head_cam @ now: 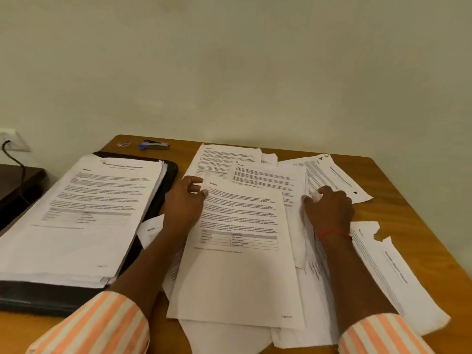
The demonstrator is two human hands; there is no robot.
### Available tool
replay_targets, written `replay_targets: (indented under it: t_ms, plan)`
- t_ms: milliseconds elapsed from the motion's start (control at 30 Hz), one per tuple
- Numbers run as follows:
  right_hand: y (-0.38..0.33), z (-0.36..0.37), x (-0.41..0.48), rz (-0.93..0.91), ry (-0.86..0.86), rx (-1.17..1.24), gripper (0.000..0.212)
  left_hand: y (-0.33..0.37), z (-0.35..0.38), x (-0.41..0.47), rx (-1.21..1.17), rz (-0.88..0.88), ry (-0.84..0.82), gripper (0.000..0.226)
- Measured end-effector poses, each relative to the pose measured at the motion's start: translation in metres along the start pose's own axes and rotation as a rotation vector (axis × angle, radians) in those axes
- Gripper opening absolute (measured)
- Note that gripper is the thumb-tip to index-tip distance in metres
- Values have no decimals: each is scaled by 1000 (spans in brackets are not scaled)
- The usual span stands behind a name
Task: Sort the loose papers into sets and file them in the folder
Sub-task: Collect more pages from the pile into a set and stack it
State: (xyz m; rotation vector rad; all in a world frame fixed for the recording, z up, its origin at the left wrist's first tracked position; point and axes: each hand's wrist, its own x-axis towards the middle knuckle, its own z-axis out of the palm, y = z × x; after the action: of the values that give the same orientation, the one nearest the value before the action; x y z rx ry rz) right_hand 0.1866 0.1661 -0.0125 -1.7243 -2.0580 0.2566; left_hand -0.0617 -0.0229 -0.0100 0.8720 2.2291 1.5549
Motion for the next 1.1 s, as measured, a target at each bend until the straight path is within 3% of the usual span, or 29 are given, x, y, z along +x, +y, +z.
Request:
replay_targets:
  t_ms: [133, 233, 367, 467, 733, 867, 967, 1100]
  plan:
    - [4, 6, 1, 36, -55, -57, 48, 6, 6, -10, 184, 120, -22, 50]
    - [6, 7, 1, 65, 2, -13, 45, 9, 12, -18, 311, 259, -155, 50]
    - [10, 5, 3, 236, 13, -61, 72, 9, 24, -25, 494, 436, -350, 49]
    - [14, 3, 5, 286, -7, -90, 81, 7, 29, -26, 539, 439, -397, 47]
    - [14, 3, 6, 230, 79, -36, 66, 0, 31, -21, 509, 416, -420, 40]
    - [14, 4, 7, 215, 196, 148, 53, -1, 31, -21, 490, 406, -420, 38]
    - [10, -5, 6, 244, 311, 498, 45, 0, 31, -21, 488, 406, -422, 38]
    - [-2, -32, -2, 95, 750, 824, 41, 1, 31, -23, 488, 409, -424, 38]
